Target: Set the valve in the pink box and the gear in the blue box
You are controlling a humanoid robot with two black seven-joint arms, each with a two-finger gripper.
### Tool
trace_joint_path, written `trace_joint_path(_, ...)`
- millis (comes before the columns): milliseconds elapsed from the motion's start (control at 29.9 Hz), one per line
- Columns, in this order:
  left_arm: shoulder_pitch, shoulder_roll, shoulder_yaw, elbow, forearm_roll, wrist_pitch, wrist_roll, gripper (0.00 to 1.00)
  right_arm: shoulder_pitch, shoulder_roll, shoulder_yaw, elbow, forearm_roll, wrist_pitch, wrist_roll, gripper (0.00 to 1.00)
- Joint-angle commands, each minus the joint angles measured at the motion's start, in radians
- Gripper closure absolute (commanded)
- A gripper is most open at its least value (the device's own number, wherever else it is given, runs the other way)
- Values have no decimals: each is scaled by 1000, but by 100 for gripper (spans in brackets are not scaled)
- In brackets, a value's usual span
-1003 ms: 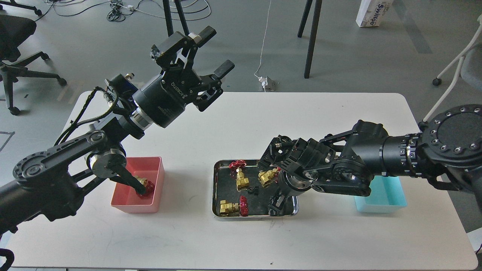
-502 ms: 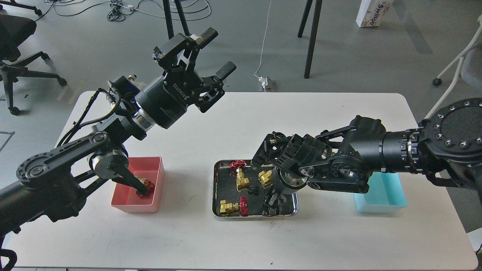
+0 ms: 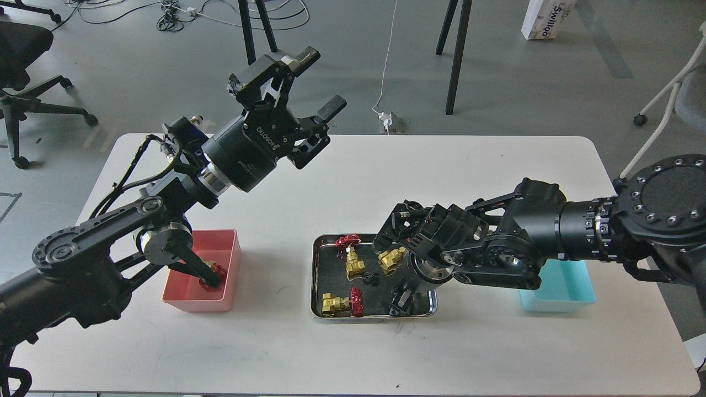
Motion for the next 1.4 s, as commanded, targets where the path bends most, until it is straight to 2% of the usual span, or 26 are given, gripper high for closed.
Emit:
trace_joint_path(0,1,-7,0,11,0,0,0,17,-3,0,0,0,0,0,0,59)
trace_joint_path(201,1,-10,0,12,0,0,0,17,-10,0,0,-2,0,0,0,65)
trace_joint_path(435,8,-11,0,18,0,0,0,17,-12,0,2,-2,2,0,0,85)
trace_joint_path(535,8,-12,0,18,0,-2,0,17,-10,0,3,0,2,0,1,91)
trace_joint_path(769,8,-15,0,18,0,0,0,17,25,0,17,24,11,0,6,94)
trace_joint_path(903,8,-25,0,18,0,-2,0,17,112,-2,40,101,37,0,11,94)
trace_joint_path(1003,8,-28,0,18,0,-2,0,17,177,-125,60,170,52,0,11,94)
trace_joint_path(1137,8,-48,0,18,0,-3,0,17,232,-381,72,279,49,0,9,94)
trace_joint_path(1271,9,-67,0,20,2,-2,0,17,223,-651,69,354,32,0,9,94)
trace_joint_path(1371,8,-85,0,30,2,-2,0,16,191,-788,58,368,19,0,8,94)
